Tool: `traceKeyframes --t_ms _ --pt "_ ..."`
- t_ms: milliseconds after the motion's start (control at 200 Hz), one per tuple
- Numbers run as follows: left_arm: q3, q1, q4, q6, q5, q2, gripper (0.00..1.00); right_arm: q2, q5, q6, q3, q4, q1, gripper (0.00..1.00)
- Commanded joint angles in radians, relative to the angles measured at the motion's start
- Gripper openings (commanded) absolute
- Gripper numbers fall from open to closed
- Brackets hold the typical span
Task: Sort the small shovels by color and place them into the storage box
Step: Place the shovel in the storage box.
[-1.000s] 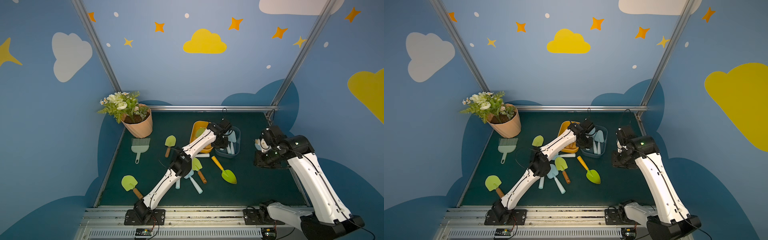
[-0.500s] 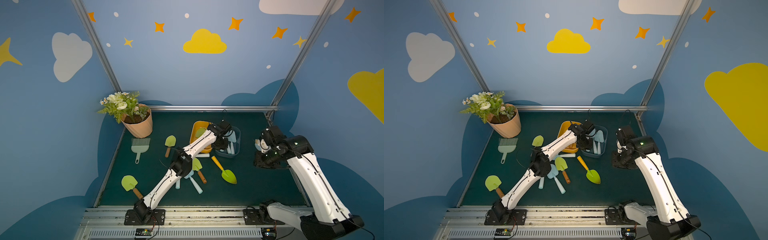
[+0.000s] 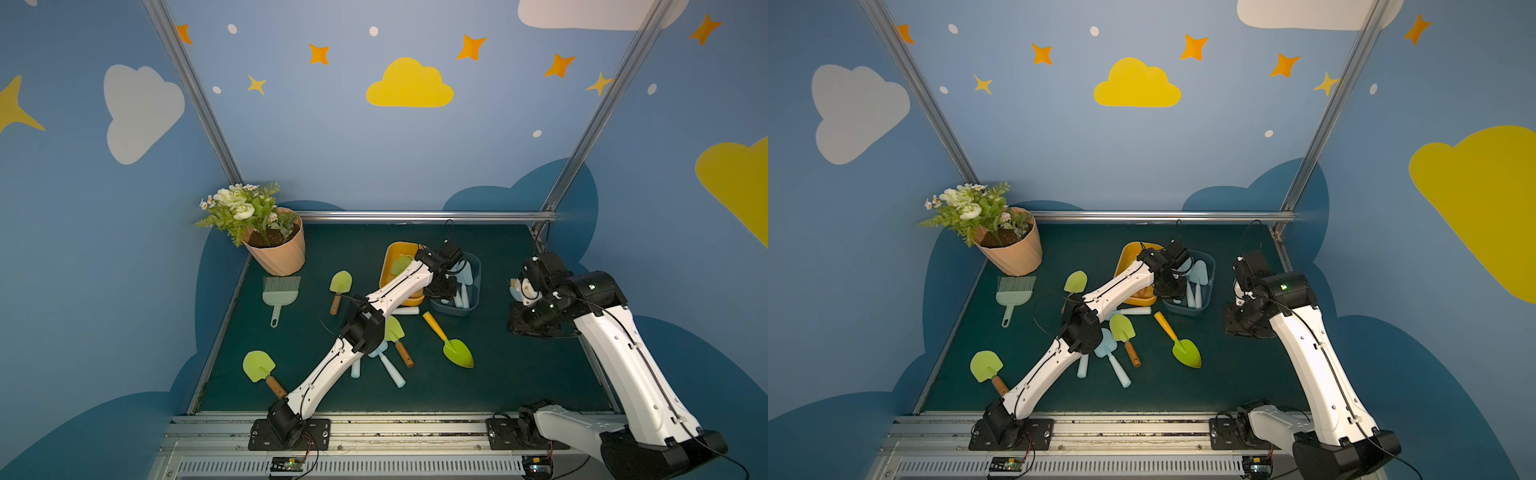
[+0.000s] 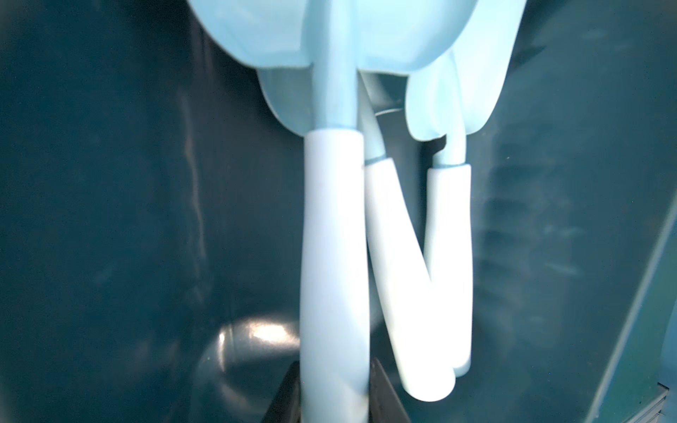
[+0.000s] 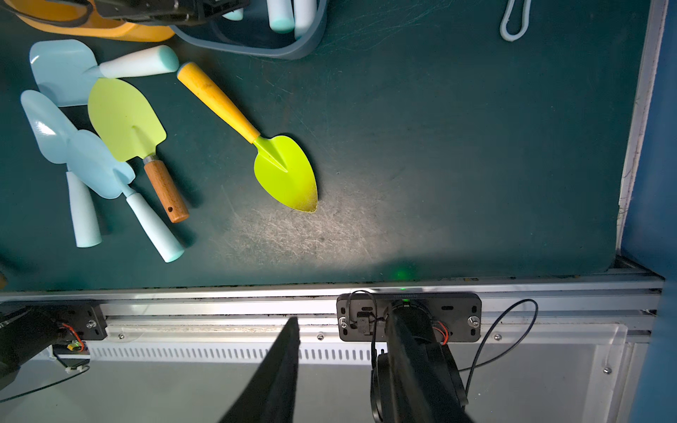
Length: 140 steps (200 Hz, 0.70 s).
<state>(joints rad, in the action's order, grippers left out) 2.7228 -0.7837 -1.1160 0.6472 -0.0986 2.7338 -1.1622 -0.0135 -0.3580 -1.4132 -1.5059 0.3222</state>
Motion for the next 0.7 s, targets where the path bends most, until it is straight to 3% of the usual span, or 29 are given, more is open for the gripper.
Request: traceKeyframes --t_ms 0,696 --pt "-0.002 0.004 -0.045 -0.01 0.0 0.032 0.13 0.016 0.006 0.013 0.01 0.008 -0.007 0.41" --pt "0.0 0.003 -0.055 -0.032 0.027 -0.024 0.24 0.019 0.003 0.015 -0.024 -0.012 -0.021 0.41"
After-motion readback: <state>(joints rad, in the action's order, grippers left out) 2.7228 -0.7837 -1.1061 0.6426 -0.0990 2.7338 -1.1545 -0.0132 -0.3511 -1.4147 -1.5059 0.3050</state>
